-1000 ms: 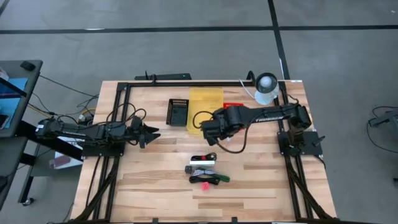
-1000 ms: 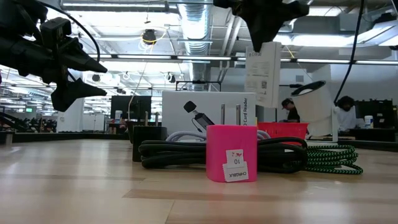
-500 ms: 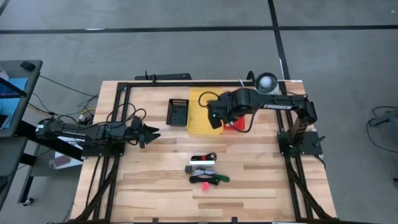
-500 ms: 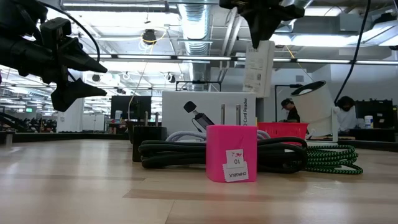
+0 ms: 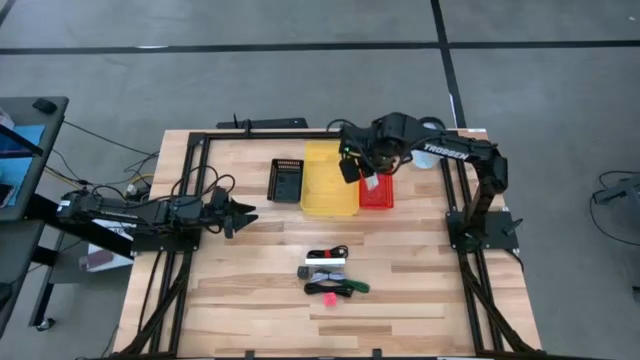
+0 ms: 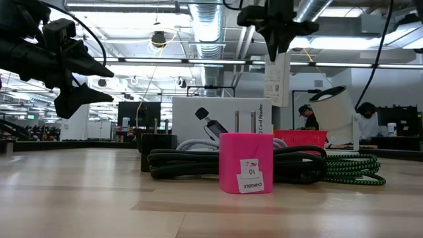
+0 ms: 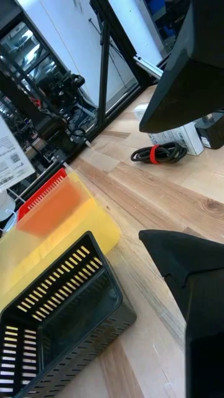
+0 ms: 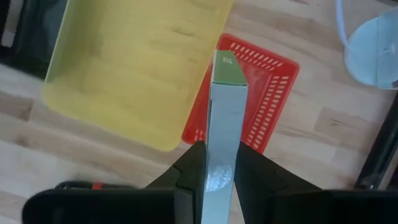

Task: Pick and place items into bin
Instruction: Put the right card reader box into the red bin

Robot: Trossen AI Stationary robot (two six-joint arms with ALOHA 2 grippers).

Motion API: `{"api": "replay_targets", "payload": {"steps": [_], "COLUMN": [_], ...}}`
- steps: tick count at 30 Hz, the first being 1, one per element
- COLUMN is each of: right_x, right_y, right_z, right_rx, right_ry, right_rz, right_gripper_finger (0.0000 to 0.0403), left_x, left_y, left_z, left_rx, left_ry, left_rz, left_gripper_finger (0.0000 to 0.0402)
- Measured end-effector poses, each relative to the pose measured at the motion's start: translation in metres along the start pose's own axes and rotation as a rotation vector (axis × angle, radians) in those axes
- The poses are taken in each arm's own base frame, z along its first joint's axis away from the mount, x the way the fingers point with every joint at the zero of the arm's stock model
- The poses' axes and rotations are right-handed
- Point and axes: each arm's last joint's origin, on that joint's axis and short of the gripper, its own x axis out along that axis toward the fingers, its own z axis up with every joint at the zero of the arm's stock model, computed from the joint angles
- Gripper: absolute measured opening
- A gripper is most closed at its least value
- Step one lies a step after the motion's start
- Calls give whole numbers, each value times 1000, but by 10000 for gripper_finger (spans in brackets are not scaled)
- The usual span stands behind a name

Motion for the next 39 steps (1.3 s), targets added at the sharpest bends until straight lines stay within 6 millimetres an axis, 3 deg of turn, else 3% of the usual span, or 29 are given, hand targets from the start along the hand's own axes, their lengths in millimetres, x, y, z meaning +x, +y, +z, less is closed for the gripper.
{"api": "replay_targets", "payload": {"steps": [6, 19, 39], "right_x": [4, 55, 60], "right_y": [-12, -28, -24], "right_z": [16, 14, 15], "right_rx": [26, 52, 85], "right_ry": [53, 230, 235], "right_rz": [24, -102, -51], "right_gripper_finger": [64, 65, 66], "left_x": [0, 0, 0], "left_y": [0, 0, 0], "left_z": [0, 0, 0], "left_rx": [0, 0, 0], "left_ry": [0, 0, 0], "left_rz": [0, 0, 0], "left_gripper_finger": [258, 258, 258]}}
